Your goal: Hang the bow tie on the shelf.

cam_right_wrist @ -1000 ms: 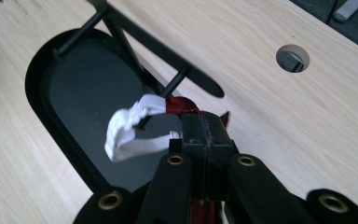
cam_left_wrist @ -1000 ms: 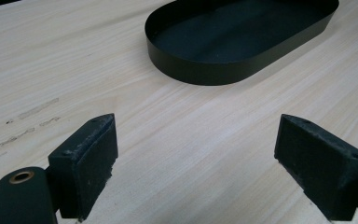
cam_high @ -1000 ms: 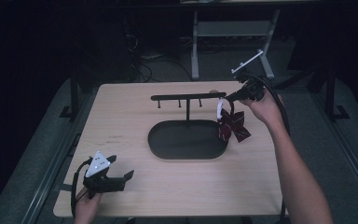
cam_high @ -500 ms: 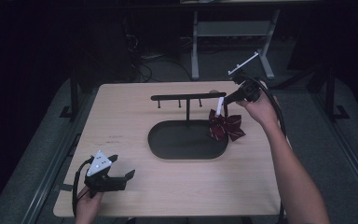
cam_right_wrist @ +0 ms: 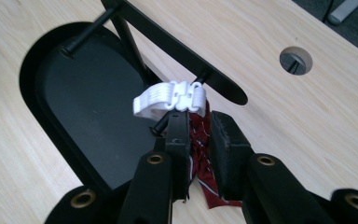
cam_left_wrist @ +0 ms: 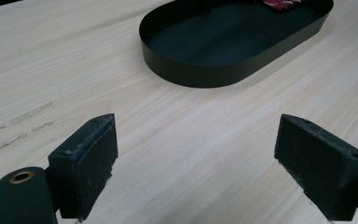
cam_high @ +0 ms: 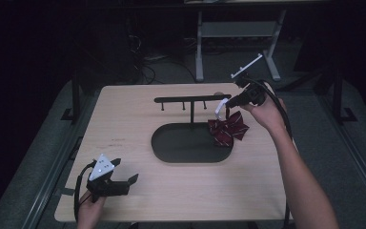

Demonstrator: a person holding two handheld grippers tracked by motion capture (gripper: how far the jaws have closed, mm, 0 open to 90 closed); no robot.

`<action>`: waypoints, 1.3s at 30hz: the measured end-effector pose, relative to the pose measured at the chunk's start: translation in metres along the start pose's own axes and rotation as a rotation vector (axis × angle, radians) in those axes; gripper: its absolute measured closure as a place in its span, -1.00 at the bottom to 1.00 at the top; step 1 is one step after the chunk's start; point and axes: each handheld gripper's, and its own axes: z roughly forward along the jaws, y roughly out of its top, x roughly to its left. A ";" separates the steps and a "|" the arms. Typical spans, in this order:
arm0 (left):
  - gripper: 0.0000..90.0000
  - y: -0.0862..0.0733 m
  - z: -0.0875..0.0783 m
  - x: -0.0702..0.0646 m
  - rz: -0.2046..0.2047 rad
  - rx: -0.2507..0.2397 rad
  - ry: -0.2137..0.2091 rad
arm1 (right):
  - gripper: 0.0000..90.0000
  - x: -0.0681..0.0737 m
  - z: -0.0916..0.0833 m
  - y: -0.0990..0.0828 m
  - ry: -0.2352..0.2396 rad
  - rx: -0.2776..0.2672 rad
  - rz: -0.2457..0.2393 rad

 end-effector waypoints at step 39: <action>-0.71 -0.001 -0.001 0.000 0.002 0.004 0.004 | 0.43 -0.017 0.008 -0.038 0.074 0.014 0.042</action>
